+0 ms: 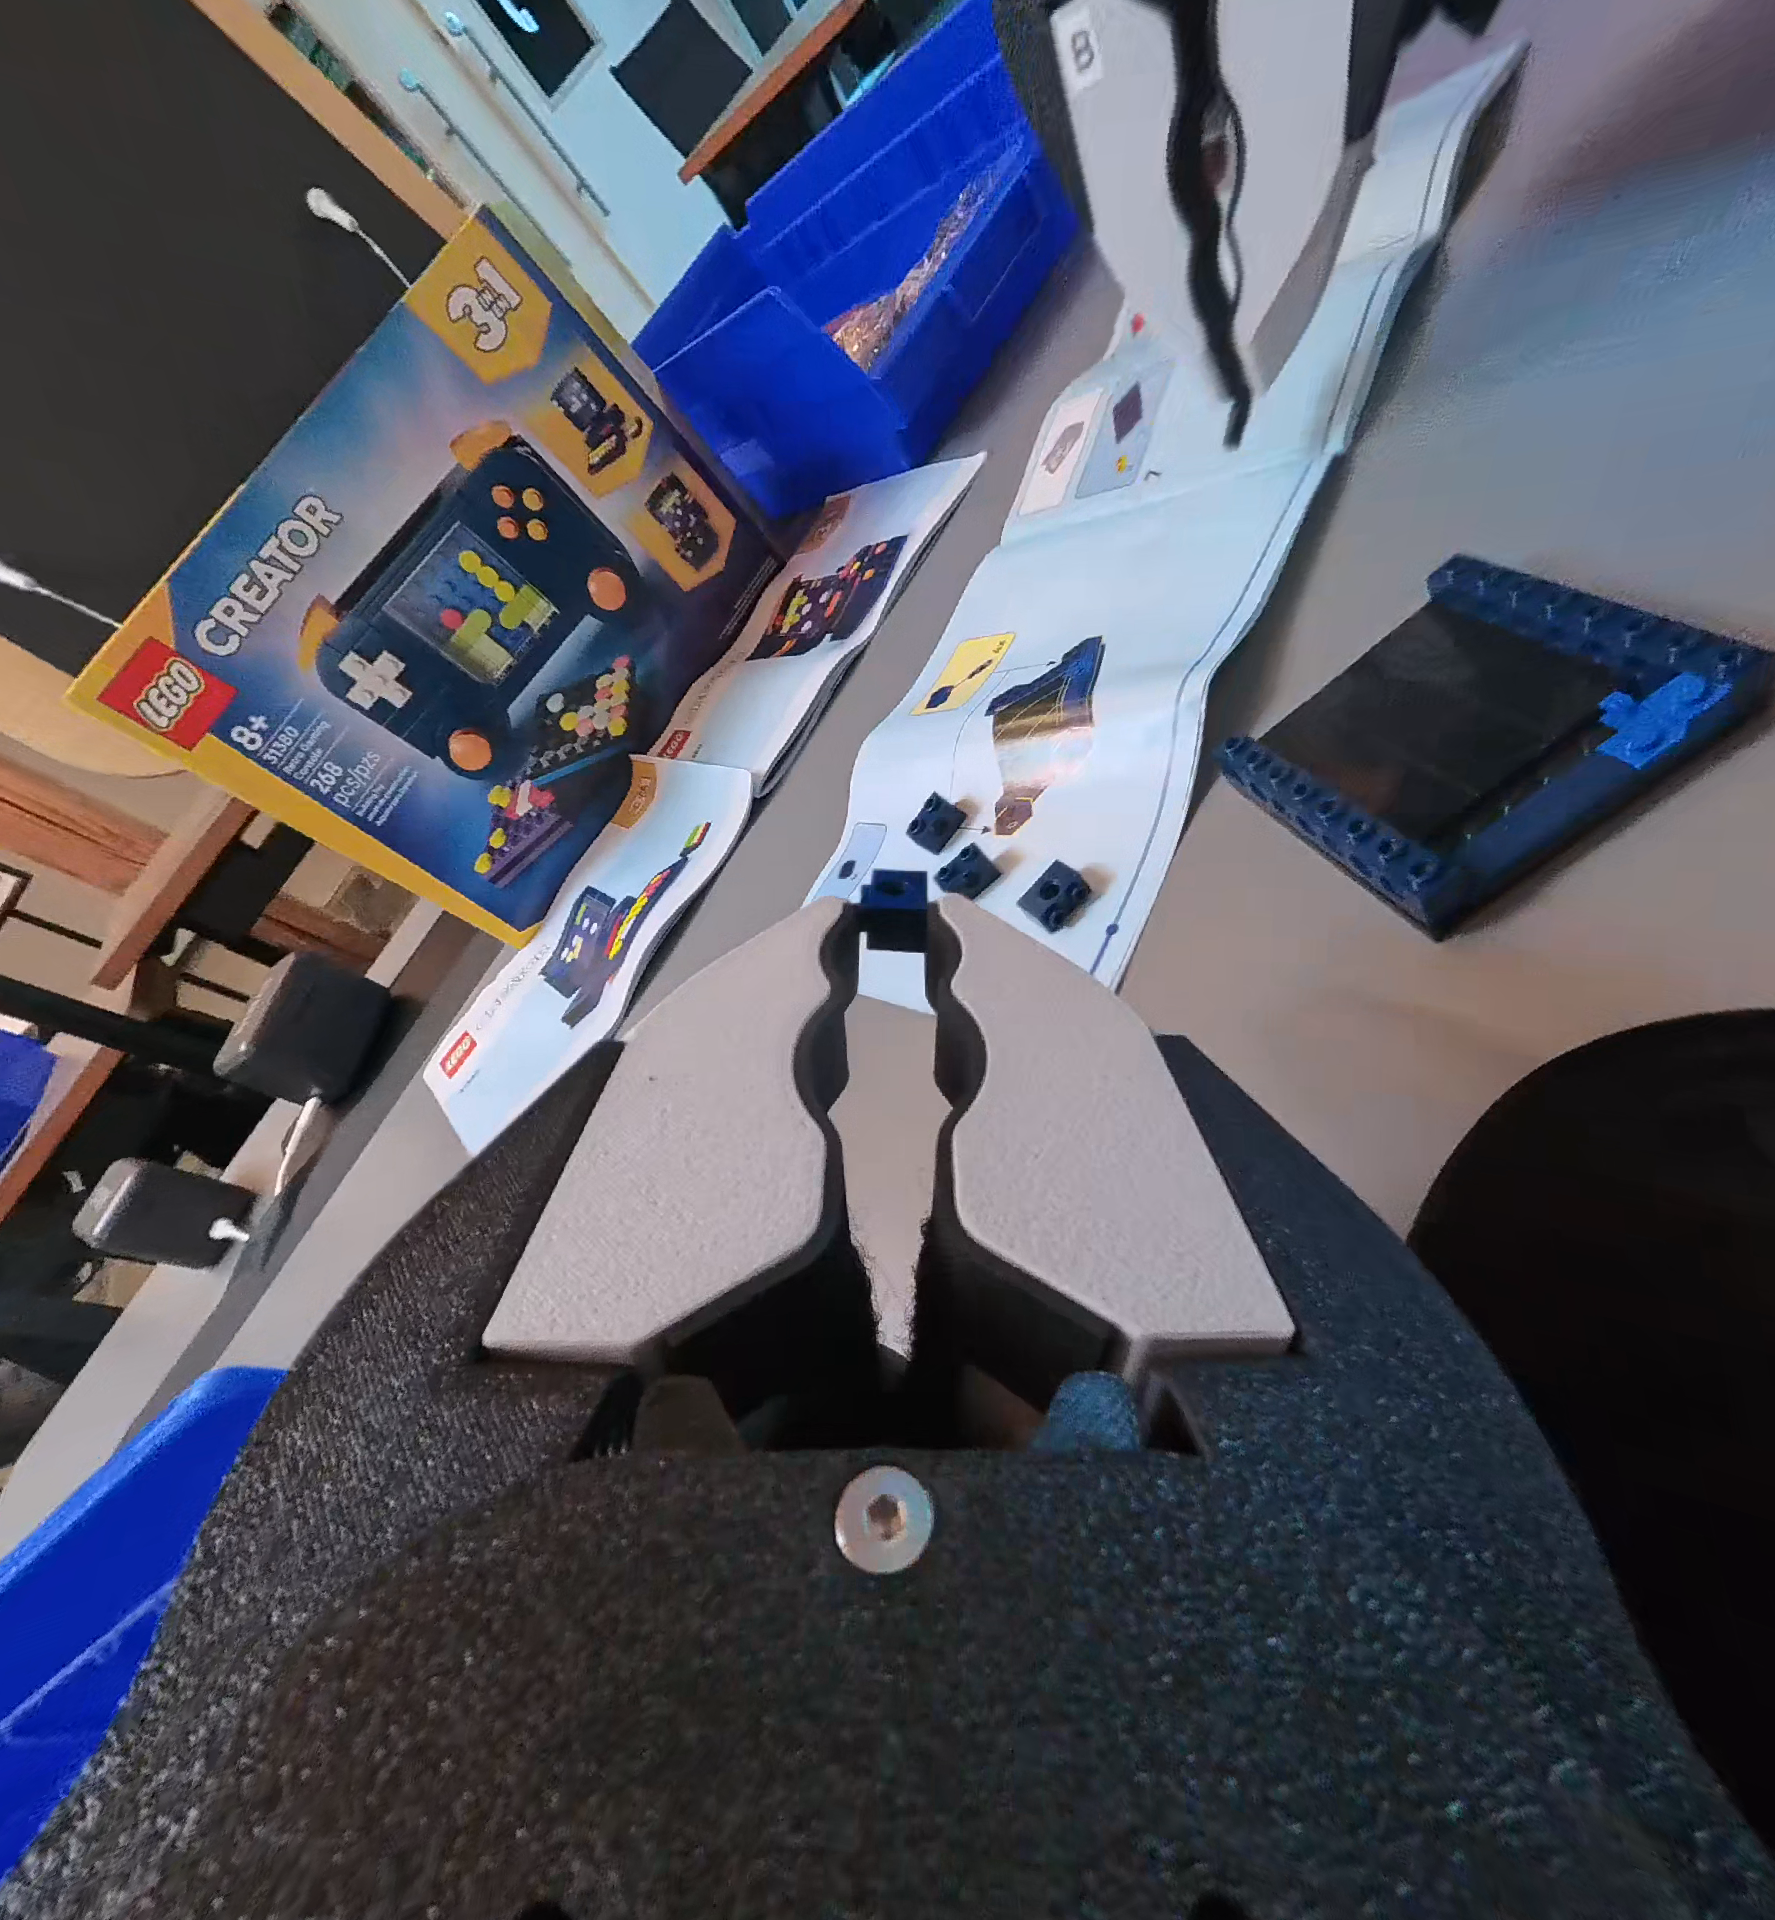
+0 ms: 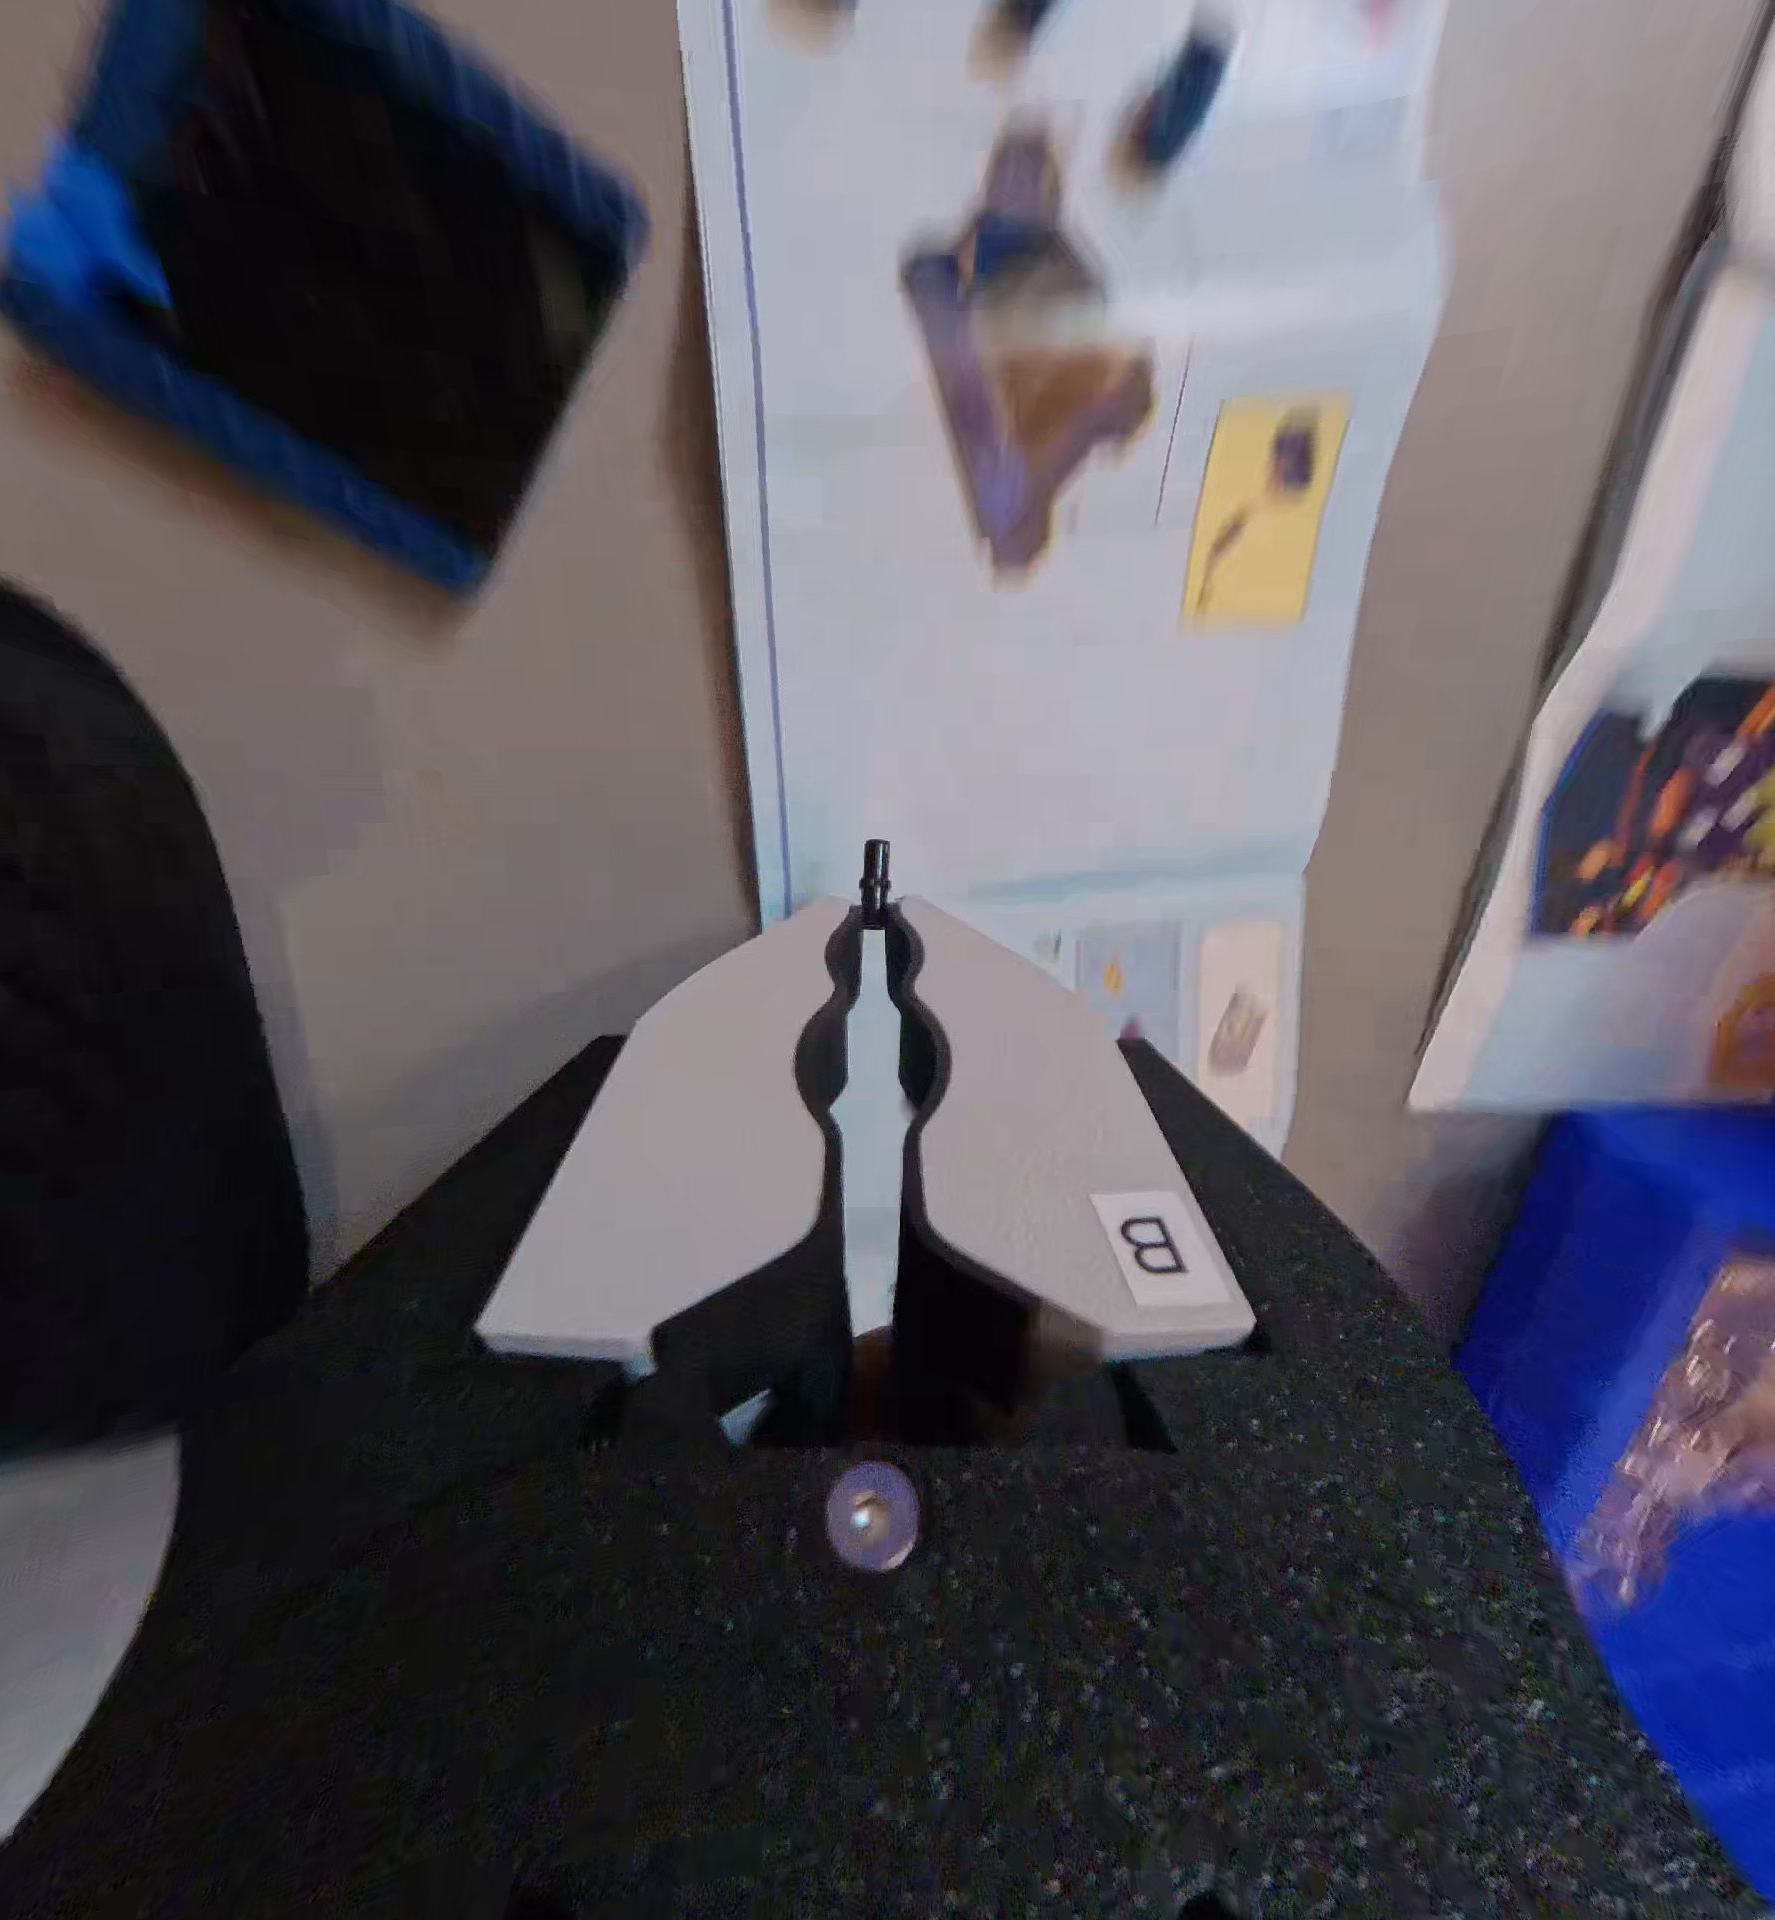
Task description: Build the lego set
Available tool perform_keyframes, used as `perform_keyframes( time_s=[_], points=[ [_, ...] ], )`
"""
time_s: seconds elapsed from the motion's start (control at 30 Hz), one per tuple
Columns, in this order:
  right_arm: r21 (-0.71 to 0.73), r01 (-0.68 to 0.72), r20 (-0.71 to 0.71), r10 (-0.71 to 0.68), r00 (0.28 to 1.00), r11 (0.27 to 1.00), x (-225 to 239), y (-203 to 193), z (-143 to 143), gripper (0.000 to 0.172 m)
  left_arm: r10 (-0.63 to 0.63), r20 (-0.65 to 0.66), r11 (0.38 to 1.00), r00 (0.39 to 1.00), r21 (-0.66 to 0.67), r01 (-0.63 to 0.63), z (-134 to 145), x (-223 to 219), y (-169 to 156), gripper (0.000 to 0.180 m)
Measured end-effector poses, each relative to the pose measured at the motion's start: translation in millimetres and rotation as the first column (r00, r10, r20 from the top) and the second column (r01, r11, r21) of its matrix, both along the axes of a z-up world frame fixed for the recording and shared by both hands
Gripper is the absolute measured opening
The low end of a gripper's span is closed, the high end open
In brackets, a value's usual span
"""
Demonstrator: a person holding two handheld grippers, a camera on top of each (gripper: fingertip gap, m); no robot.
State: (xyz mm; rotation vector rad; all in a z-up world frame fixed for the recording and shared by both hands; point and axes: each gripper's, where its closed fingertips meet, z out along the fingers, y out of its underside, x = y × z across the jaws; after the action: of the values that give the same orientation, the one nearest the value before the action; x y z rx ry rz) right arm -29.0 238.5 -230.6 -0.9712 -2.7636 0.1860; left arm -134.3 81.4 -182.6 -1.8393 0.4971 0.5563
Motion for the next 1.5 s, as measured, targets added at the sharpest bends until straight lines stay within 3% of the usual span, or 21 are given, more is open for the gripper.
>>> perform_keyframes(
  time_s=[0.07, 0.13, 0.2, 0.4, 0.57, 0.93, 1.17, 1.4, 1.5],
  points=[
    [0.002, 0.049, 0.139, -0.048, 0.989, 0.999, 23, 16, -3, 0.004, -0.012, 0.009, 1.0, 1.0, -0.002, 0.012, -2, 3, 2, 0.011],
    [-0.083, 0.091, 0.258, -0.067, 0.964, 0.992, 45, 9, -3, 0.004, -0.011, 0.008, 1.0, 1.0, -0.002, 0.011, -3, 3, 2, 0.011],
    [-0.171, 0.113, 0.274, -0.063, 0.96, 0.979, 58, -7, -3, 0.004, -0.011, 0.018, 1.0, 1.0, 0.001, 0.011, -4, 2, 2, 0.011],
    [-0.408, 0.273, 0.184, -0.215, 0.959, 0.871, 97, -54, 7, 0.004, -0.024, 0.021, 1.0, 0.999, 0.005, 0.024, -4, 5, 1, 0.011],
    [-0.411, 0.343, 0.108, -0.329, 0.938, 0.844, 131, -74, 3, 0.004, -0.041, 0.006, 0.999, 0.999, 0.024, 0.04, 0, 10, 0, 0.011],
    [-0.362, 0.237, -0.025, -0.263, 0.964, 0.902, 150, -95, -4, 0.005, -0.029, -0.037, 0.998, 0.999, 0.055, 0.031, 4, 10, -2, 0.011],
    [-0.405, 0.169, -0.15, -0.248, 0.957, 0.899, 147, -98, 1, 0.017, -0.027, -0.045, 0.998, 0.999, 0.052, 0.029, 3, 10, -1, 0.011],
    [-0.552, 0.071, -0.387, -0.33, 0.861, 0.831, 155, -95, 8, 0.018, -0.029, -0.055, 0.999, 0.998, 0.036, 0.031, -1, 10, 0, 0.011],
    [-0.52, 0.092, -0.437, -0.357, 0.826, 0.849, 157, -87, 3, 0.017, -0.032, -0.057, 0.999, 0.998, 0.029, 0.033, -2, 11, 1, 0.011]
  ],
)
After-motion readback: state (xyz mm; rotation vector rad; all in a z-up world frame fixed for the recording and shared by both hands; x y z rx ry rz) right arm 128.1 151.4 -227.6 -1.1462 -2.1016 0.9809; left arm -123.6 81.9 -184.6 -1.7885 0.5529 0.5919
